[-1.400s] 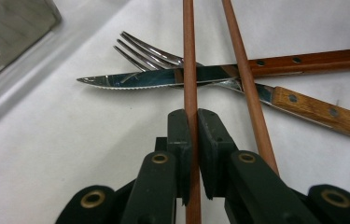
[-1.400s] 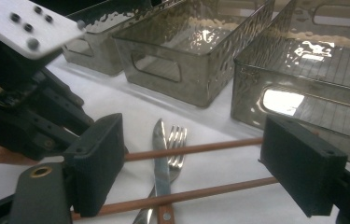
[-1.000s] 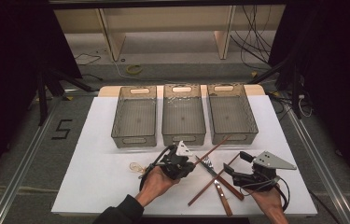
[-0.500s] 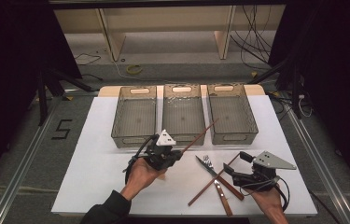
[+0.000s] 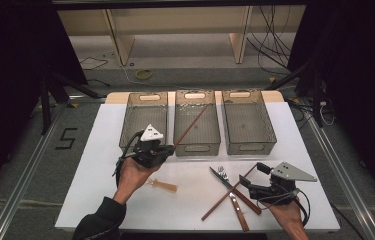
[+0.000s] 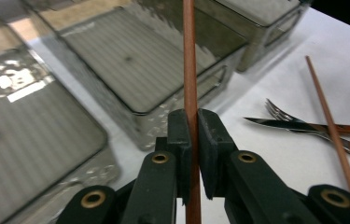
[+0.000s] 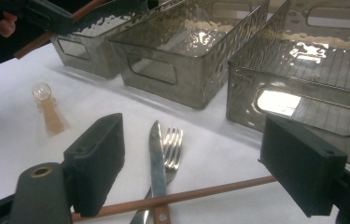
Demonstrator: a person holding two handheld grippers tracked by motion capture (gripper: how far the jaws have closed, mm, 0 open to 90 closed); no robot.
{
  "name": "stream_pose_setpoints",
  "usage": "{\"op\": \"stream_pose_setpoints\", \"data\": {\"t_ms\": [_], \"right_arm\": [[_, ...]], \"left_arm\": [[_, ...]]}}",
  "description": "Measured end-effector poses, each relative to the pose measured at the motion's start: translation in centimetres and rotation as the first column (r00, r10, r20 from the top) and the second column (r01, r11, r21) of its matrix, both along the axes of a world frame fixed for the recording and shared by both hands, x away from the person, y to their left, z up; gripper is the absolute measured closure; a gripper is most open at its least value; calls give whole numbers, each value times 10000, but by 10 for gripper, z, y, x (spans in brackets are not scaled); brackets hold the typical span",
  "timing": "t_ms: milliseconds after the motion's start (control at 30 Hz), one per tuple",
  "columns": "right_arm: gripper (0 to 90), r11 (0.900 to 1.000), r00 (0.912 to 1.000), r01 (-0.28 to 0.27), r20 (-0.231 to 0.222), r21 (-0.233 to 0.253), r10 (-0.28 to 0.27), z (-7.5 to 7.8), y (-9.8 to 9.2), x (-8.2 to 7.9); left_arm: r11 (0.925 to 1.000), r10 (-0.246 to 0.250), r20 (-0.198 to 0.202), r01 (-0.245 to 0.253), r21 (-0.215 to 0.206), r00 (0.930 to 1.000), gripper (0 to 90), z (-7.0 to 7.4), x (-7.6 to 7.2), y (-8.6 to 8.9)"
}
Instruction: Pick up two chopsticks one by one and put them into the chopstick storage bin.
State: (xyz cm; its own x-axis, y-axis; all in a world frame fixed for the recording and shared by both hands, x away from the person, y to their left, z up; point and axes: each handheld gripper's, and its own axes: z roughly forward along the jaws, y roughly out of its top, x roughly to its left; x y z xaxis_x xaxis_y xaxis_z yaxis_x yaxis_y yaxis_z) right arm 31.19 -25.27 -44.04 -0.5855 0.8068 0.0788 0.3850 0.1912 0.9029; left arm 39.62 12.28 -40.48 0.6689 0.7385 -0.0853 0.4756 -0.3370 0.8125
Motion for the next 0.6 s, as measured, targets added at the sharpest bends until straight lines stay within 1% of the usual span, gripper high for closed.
{"op": "stream_pose_setpoints", "data": {"t_ms": [133, 300, 333, 367, 400, 500, 567, 600], "right_arm": [[227, 10000, 10000, 1, 4, -5, -1, 0, 0, 0], [227, 10000, 10000, -1, -10, 4, 1, 0, 0, 0], [227, 10000, 10000, 3, -23, 4, -3, 0, 0, 0], [227, 10000, 10000, 3, -23, 4, -3, 0, 0, 0], [227, 10000, 10000, 0, -15, -16, 0, 0, 0, 0], [227, 10000, 10000, -3, -14, 0, 3, 0, 1, 0], [227, 10000, 10000, 0, -36, 11, 0, 0, 0, 0], [227, 10000, 10000, -4, -37, 15, 4, 0, 0, 0]], "left_arm": [[9993, 338, 13, -338, -136, 9994, 837, 3, 5, 14], [9960, 829, 36, -828, -331, 9965, 837, 6, 13, 31], [9957, 883, 49, -881, -286, 9961, 837, 7, 15, 34], [9945, 993, 51, -991, -352, 9950, 837, 7, 16, 36], [9942, 1036, 62, -1034, -297, 9946, 837, 8, 19, 39], [9905, 1327, 41, -1325, -381, 9911, 837, 10, 25, 46], [9889, 1450, 38, -1448, -329, 9894, 837, 12, 29, 51], [9873, 1548, 44, -1545, -373, 9879, 837, 12, 31, 53]]}}
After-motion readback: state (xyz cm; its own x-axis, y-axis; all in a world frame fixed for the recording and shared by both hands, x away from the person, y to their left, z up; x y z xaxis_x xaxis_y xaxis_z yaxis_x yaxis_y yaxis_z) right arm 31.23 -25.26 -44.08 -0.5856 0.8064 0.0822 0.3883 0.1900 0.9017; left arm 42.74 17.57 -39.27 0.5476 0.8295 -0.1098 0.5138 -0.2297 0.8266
